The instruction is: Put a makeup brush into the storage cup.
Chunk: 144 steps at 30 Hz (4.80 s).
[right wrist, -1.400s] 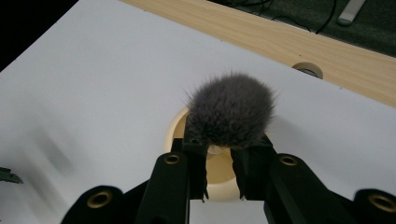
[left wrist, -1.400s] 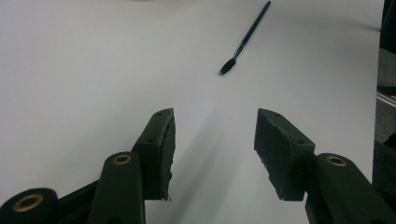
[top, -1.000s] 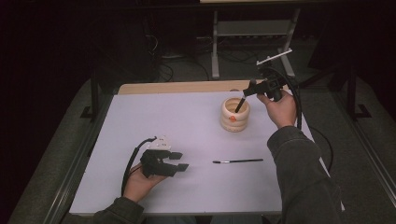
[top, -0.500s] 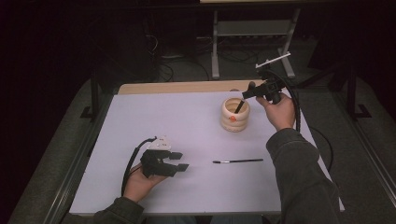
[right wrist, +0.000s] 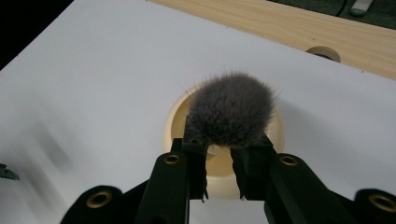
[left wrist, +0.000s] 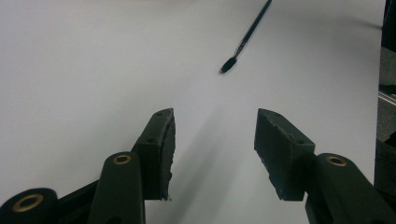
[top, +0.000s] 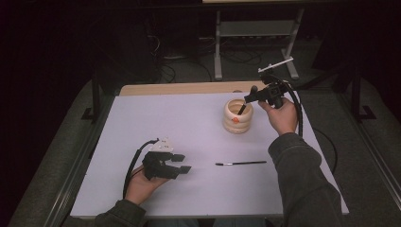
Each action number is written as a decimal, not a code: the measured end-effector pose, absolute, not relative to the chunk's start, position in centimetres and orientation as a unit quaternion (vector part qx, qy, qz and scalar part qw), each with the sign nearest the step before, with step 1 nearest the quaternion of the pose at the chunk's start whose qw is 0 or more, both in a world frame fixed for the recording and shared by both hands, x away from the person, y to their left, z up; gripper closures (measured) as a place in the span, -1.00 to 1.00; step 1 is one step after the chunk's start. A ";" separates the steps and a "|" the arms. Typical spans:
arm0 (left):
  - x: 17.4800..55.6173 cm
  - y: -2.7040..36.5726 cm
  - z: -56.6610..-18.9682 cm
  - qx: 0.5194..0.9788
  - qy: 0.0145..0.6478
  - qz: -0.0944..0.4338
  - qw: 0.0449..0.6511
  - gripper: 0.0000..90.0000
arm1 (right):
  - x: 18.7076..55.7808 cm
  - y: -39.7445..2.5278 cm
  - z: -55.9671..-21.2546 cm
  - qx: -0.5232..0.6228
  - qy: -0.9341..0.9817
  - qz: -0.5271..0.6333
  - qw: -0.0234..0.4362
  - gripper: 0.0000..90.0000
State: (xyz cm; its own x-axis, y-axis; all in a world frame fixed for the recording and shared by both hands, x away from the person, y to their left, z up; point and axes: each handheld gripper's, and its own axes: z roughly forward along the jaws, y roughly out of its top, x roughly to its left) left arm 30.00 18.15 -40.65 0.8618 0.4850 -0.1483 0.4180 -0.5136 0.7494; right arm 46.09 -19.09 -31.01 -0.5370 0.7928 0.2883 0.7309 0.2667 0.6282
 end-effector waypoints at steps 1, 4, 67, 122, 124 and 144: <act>30.0 18.2 -40.7 0.869 0.260 0.040 0.419 0.06 | 46.1 -19.1 -31.1 0.481 0.795 0.368 0.041 0.66; 30.0 18.1 -40.7 0.870 0.260 0.039 0.418 0.06 | 46.1 -19.1 -31.2 0.481 0.795 0.367 0.041 0.66; 30.0 18.2 -40.7 0.872 0.258 0.046 0.413 0.03 | 39.6 -23.6 -34.6 0.442 0.812 0.379 0.049 -0.07; 29.5 18.3 -40.1 0.871 0.255 0.058 0.416 0.01 | 36.0 -23.4 -35.0 0.375 0.845 0.375 0.062 -0.46; 29.5 18.4 -40.0 0.871 0.255 0.059 0.415 0.01 | 35.9 -23.3 -35.0 0.371 0.847 0.375 0.062 -0.46; 29.5 18.4 -40.0 0.868 0.258 0.060 0.421 0.01 | 34.8 -20.3 -37.7 0.296 0.897 0.326 0.042 -0.34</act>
